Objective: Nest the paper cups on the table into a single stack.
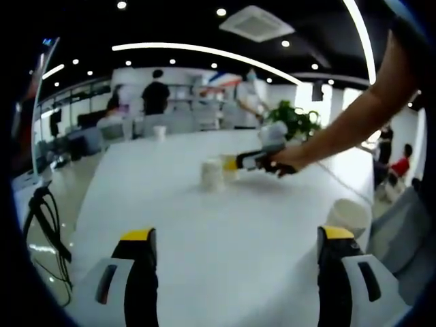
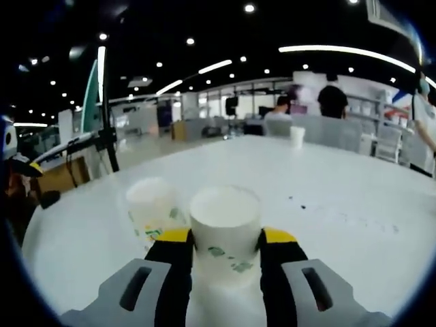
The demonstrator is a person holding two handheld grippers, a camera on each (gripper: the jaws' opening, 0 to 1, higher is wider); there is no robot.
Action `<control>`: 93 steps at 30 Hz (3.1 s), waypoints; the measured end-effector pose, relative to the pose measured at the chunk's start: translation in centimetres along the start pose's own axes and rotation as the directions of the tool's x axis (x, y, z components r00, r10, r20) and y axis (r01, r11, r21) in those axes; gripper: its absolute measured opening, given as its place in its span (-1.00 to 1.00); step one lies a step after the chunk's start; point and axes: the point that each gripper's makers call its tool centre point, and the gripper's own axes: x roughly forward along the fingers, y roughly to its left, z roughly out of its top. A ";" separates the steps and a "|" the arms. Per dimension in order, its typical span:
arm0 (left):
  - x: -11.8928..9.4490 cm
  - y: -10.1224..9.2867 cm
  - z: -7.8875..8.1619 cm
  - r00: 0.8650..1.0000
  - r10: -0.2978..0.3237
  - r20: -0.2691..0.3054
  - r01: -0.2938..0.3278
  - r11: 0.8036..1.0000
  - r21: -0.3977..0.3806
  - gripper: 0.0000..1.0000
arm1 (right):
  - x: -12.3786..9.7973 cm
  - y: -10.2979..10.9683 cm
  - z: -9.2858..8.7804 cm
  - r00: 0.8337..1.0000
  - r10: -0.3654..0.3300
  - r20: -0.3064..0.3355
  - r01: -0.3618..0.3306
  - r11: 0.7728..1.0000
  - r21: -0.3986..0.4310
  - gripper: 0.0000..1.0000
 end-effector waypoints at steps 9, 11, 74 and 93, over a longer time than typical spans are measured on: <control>0.0 -0.1 -0.1 1.000 -0.001 -0.005 0.001 1.000 0.001 0.94 | -0.6 -0.1 0.9 1.000 -0.004 0.011 0.004 1.000 -0.023 -0.31; 0.0 -0.1 -0.1 1.000 0.000 -0.004 0.000 1.000 0.001 0.95 | -0.7 -0.3 1.1 1.000 -0.007 0.005 0.007 1.000 -0.023 -0.31; 0.5 -1.2 2.4 0.999 -0.008 0.032 0.008 1.000 -0.003 0.96 | -6.6 -3.4 13.3 0.999 -0.036 0.034 0.039 0.995 -0.090 -0.31; 0.0 -1.9 3.5 0.999 -0.018 0.035 0.019 1.000 -0.016 0.96 | -10.6 -1.6 14.4 0.999 -0.012 0.034 0.014 0.996 -0.085 -0.31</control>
